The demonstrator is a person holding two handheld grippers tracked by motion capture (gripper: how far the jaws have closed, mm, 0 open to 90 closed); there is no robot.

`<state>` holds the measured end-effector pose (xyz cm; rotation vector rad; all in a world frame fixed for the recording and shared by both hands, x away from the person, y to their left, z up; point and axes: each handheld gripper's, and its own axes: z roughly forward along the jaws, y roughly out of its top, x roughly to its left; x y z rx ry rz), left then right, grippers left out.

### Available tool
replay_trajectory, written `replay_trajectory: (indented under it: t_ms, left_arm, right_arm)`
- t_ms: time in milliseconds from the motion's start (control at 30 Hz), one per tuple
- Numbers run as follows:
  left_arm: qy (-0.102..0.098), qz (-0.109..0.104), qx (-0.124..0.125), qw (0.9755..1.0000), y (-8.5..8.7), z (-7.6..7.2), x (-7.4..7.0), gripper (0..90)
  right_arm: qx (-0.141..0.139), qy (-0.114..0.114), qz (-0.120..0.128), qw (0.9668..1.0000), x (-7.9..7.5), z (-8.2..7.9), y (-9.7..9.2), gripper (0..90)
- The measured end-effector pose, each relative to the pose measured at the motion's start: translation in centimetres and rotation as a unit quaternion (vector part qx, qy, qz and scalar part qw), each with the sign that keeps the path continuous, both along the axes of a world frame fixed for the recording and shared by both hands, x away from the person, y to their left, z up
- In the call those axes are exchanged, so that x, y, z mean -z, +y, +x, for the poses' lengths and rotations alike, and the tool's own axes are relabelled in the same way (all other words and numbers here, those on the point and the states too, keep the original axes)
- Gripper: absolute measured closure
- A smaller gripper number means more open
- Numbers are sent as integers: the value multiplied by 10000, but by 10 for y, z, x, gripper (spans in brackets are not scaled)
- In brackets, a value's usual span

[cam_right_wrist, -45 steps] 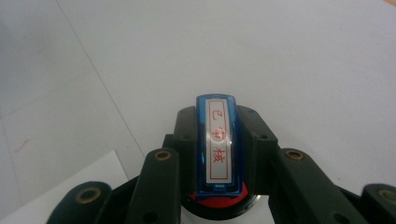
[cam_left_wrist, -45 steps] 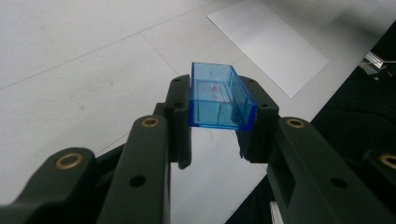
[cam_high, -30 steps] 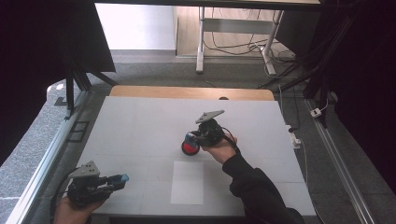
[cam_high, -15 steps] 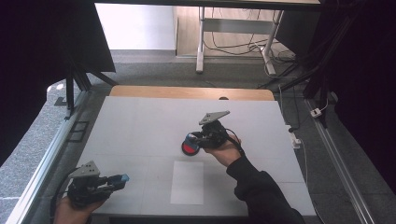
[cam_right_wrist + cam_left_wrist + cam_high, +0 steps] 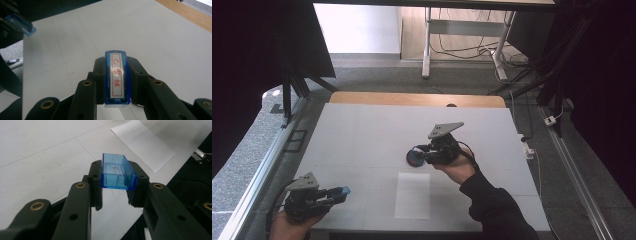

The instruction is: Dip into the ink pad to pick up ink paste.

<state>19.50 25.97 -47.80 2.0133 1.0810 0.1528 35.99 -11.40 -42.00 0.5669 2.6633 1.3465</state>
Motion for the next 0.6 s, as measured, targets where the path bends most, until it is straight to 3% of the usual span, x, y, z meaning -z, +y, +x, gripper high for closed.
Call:
replay_trajectory:
  t_ms: [600]
  left_arm:
    - [-21,-15,72,10000,0,0,0,682]
  right_arm:
    - [-331,-31,287,9990,-15,-25,-4,713]
